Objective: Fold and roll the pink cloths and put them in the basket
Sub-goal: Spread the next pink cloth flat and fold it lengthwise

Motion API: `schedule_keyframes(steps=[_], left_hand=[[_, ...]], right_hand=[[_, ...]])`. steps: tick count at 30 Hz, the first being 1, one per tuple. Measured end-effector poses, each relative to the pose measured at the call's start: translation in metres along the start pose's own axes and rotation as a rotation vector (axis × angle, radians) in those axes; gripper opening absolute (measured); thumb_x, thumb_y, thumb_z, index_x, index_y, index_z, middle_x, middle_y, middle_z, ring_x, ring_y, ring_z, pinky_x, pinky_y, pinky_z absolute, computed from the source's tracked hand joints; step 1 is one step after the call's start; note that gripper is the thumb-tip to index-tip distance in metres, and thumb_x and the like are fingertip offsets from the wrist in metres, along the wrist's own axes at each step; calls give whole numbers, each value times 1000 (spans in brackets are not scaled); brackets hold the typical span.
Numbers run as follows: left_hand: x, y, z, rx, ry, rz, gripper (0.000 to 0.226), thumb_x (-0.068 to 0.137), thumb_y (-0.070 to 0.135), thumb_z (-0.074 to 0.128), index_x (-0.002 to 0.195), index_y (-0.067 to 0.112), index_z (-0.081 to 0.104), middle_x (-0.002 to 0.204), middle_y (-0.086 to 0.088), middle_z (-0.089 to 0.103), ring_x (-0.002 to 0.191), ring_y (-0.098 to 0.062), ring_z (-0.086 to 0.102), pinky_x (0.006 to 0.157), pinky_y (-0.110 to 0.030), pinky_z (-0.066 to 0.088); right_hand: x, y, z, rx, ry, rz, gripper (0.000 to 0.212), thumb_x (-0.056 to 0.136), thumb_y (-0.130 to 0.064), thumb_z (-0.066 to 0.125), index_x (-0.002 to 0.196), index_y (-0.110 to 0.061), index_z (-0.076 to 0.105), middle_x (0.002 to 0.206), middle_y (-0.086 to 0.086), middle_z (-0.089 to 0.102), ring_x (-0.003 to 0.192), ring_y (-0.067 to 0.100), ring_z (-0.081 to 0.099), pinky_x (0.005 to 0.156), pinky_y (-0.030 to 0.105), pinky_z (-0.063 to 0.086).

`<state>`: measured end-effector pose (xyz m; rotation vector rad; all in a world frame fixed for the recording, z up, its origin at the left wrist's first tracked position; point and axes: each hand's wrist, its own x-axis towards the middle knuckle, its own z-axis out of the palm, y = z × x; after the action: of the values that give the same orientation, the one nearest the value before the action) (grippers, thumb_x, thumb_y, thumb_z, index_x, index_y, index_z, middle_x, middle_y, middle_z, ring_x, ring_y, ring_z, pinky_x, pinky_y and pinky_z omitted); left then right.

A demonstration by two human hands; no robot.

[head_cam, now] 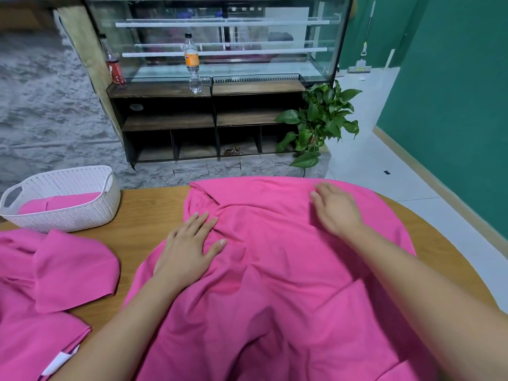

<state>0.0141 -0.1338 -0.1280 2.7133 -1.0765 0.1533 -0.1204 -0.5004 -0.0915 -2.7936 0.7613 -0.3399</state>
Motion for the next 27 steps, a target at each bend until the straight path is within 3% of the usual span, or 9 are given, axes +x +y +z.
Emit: schedule_keyframes(steps=[2,6,11,17,21,24,27], left_hand=[[0,1,2,35,16,26,80,97,81,16,162,37,36,171,11,29,160,-8,14,126,-41,22],[-2,5,4,53,38,67,76,100,77,18,160,36,40,169,8,34,160,-9,17,128,-41,16],[-5,5,-1,-16,100,61,72,102,74,22,159,34,41,169,8,34,158,-10,21,128,-41,20],[-6,-7,-5,-399,244,-79,62,105,61,34,155,26,44,162,7,44,148,-12,41,121,-45,36],[-12,-11,-8,-624,236,-182,63,103,63,38,158,32,35,158,8,48,142,-5,48,118,-35,39],[-22,-8,-12,-594,221,-218,59,105,59,39,158,34,32,158,7,50,140,-8,52,113,-34,43],[-32,-11,-13,-493,214,-233,54,109,51,40,159,34,29,156,3,53,136,-26,58,107,-43,48]], right_hand=[[-4,-45,16,114,-35,-112,67,106,-57,23,153,-17,50,163,8,45,153,24,37,126,49,29],[-22,-111,50,134,-95,-269,62,110,-54,32,164,-23,34,173,1,27,161,17,19,131,42,15],[-30,-114,66,51,-113,-265,69,109,-60,26,169,-29,14,176,-3,12,163,14,6,132,40,6],[-30,-62,51,30,-120,-186,75,104,-72,22,169,-34,12,176,-5,14,162,13,8,131,42,10],[-32,-26,34,19,-123,-110,80,102,-77,22,168,-32,21,174,-7,20,162,13,12,131,44,13],[-37,-19,30,0,-131,-77,81,102,-77,23,167,-30,25,175,-7,19,162,13,11,131,43,11],[-40,-24,31,-48,-151,-90,82,100,-79,18,167,-32,21,176,-5,14,162,15,7,131,46,9]])
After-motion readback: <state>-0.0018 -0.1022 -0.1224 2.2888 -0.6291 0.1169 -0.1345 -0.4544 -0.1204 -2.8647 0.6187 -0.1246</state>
